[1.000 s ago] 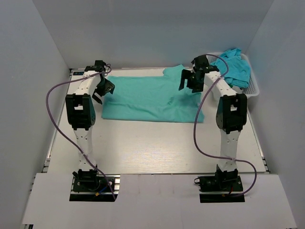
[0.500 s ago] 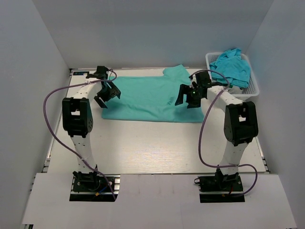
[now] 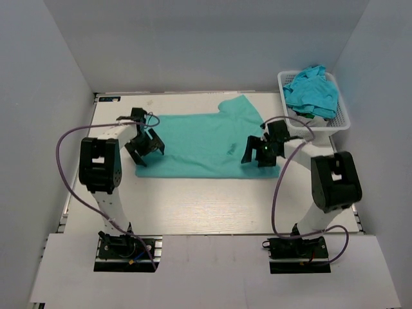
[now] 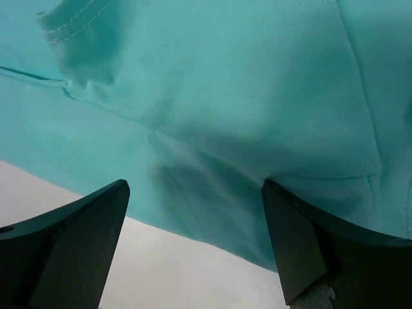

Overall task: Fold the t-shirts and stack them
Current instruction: Fold the flattened tshirt in 1/3 of the way

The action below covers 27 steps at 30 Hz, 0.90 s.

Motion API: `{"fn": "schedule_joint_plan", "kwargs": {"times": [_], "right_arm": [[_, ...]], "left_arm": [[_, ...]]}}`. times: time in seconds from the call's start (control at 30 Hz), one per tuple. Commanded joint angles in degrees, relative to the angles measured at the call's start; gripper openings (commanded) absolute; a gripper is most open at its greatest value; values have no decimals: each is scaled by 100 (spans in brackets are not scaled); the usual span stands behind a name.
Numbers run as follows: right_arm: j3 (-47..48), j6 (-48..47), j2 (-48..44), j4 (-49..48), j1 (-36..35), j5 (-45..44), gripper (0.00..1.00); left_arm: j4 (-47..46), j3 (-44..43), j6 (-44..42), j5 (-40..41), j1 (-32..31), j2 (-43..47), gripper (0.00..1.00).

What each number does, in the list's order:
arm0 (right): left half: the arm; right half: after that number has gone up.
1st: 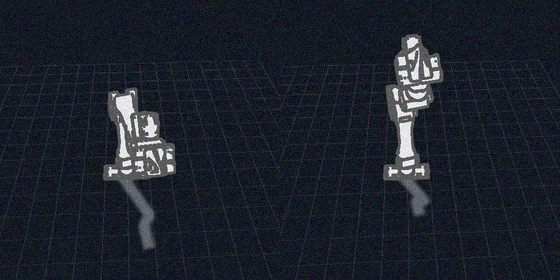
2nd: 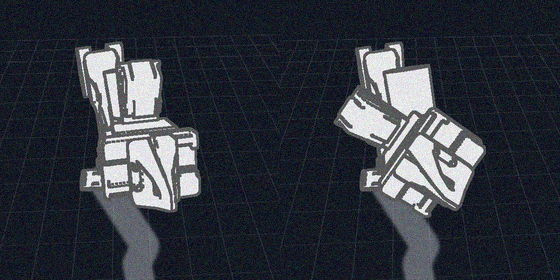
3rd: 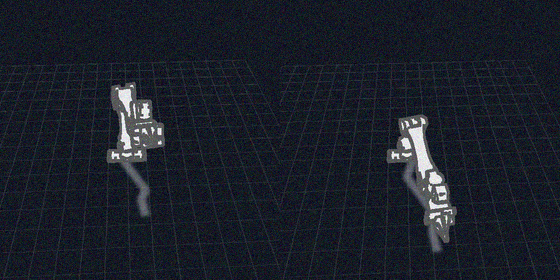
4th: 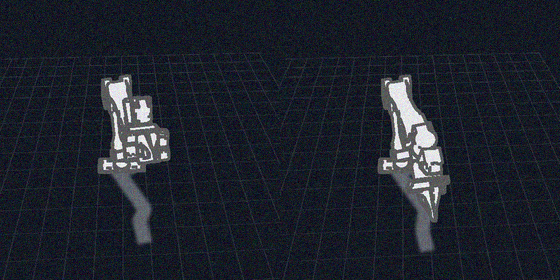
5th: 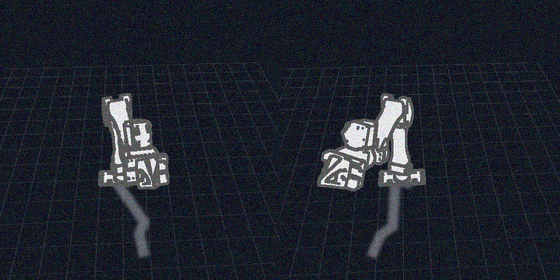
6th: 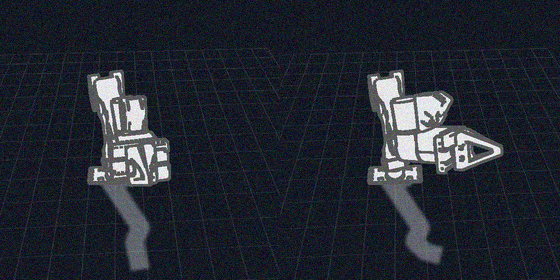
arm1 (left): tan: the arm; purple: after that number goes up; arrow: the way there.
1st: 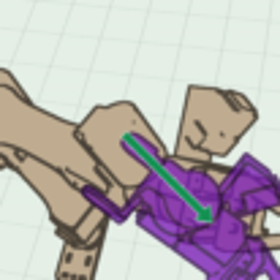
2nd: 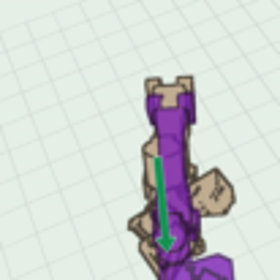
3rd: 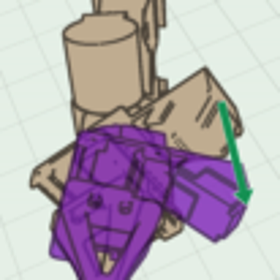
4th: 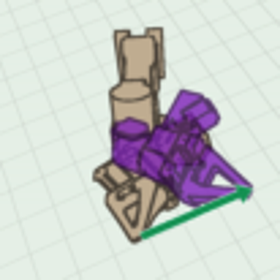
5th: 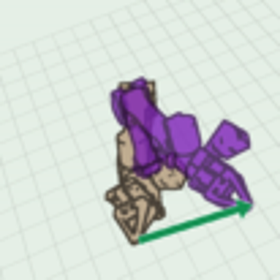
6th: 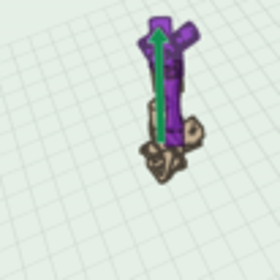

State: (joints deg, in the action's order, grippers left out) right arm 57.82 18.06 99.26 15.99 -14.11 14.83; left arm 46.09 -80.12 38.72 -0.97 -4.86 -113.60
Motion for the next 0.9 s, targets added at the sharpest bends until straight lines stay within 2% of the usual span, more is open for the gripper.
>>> {"fn": "schedule_joint_plan", "kwargs": {"times": [0.0, 0.1, 0.2, 0.3, 0.37, 0.4, 0.5, 0.57, 0.67, 0.7, 0.8, 0.83, 0.87], "right_arm": [[-903, 109, -378, 361, -136, 19, 90], [-1641, 267, -1003, 326, -355, 257, 90], [-1994, 364, -1636, 422, -583, 363, 90], [-1749, 303, -2172, 397, -637, 214, 90], [-1591, 190, -2201, 291, -611, 134, 90], [-1207, 145, -2149, 169, -593, 117, 90], [-232, 31, -1641, 211, -593, -41, 90], [392, 39, -974, 255, -532, -277, 90], [1440, 48, -76, 264, -497, -594, 90], [2165, 48, 118, 369, -496, -700, 90], [2908, -57, 927, 519, -409, -1234, 90], [3728, -92, 1267, 728, -356, -1333, 90], [3980, -154, 1619, 782, -338, -1403, 90]], "left_arm": [[376, 1031, -84, -201, 3, 607, 100], [244, 1970, -84, -360, 3, 1207, 100], [313, 2210, -84, -360, 3, 1937, 100], [384, 1932, -84, -62, 3, 2403, 100], [436, 1667, -137, 228, 3, 2404, 100], [515, 1327, -137, 290, 107, 2334, 100], [576, 519, -84, 483, 170, 1984, 100], [752, -1, 30, 686, 170, 1431, 100], [1060, -1291, 83, 1037, 231, 624, 100], [1147, -1540, 83, 1038, 284, 429, 100], [1437, -2550, 83, 1099, 424, -387, 100], [1517, -2805, 83, 1178, 477, -582, 100], [1517, -3225, 83, 1239, 478, -749, 100]]}}
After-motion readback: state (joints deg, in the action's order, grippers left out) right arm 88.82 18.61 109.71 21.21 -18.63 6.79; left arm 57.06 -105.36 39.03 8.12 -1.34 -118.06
